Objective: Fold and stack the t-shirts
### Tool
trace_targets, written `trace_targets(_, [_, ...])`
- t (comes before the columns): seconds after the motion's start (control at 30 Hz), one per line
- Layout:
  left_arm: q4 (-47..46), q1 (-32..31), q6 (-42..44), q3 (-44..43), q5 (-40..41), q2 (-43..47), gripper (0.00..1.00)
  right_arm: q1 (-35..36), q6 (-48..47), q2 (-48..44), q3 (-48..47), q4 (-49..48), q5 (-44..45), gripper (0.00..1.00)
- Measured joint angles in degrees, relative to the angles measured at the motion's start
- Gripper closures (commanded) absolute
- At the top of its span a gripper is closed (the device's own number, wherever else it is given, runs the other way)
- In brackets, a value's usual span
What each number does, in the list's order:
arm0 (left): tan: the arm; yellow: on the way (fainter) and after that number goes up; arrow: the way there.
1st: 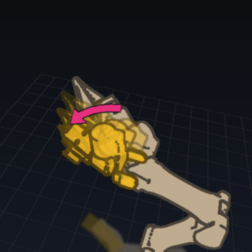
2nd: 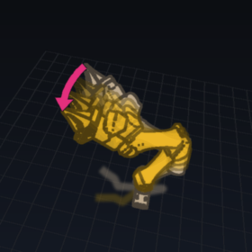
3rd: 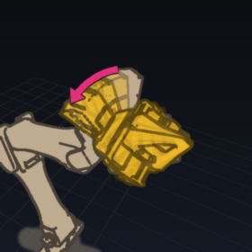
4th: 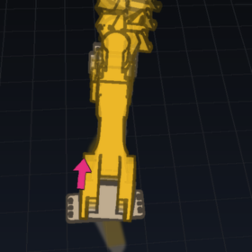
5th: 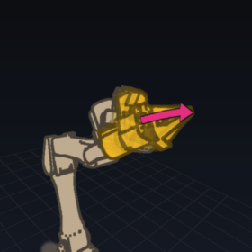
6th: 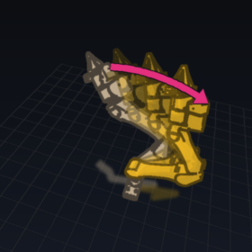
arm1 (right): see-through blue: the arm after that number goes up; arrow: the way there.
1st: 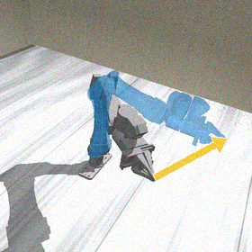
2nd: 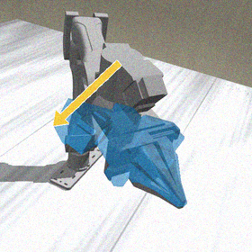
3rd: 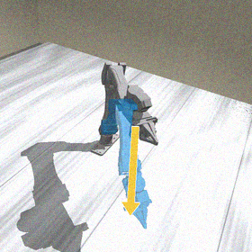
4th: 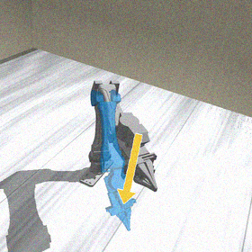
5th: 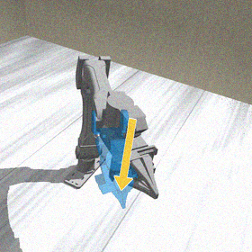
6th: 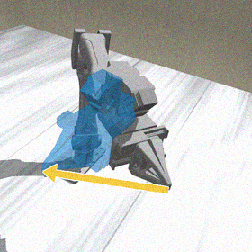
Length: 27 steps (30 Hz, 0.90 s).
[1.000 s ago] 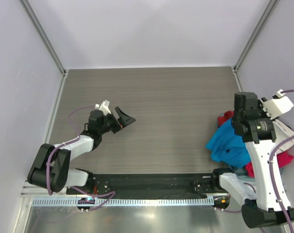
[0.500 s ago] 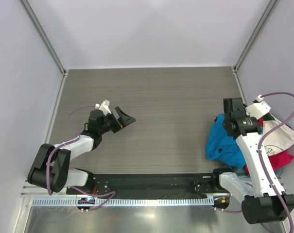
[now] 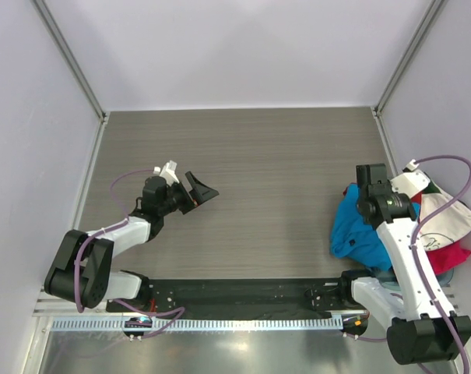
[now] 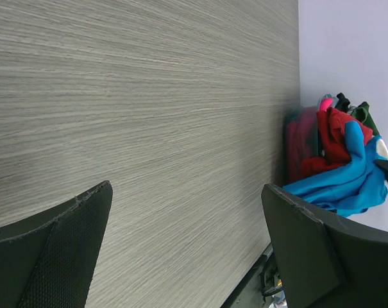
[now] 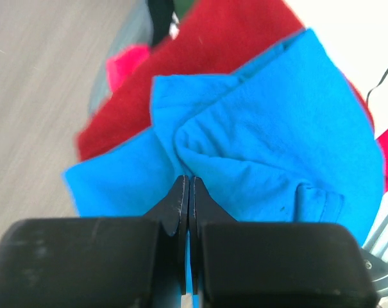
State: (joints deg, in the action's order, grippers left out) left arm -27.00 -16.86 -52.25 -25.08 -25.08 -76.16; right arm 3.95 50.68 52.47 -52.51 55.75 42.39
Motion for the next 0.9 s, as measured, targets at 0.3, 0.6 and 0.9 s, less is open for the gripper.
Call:
trace_targets(0.3, [-0.17, 0.0, 0.0, -0.28, -0.04, -0.57, 0.0, -0.04, -4.87, -3.3, -20.0, 0.13, -9.84, 0.99])
trace_targets(0.6, [-0.11, -0.02, 0.15, -0.28, 0.0, -0.59, 0.0, 0.02, -6.43, 4.46, -38.86, -12.11, -38.36, 0.99])
trace_targets(0.9, [6.05, -0.11, 3.1, -0.33, 6.32, 7.63, 0.0, 13.88, -2.64, 26.38, -56.24, -24.85, -51.45, 0.99])
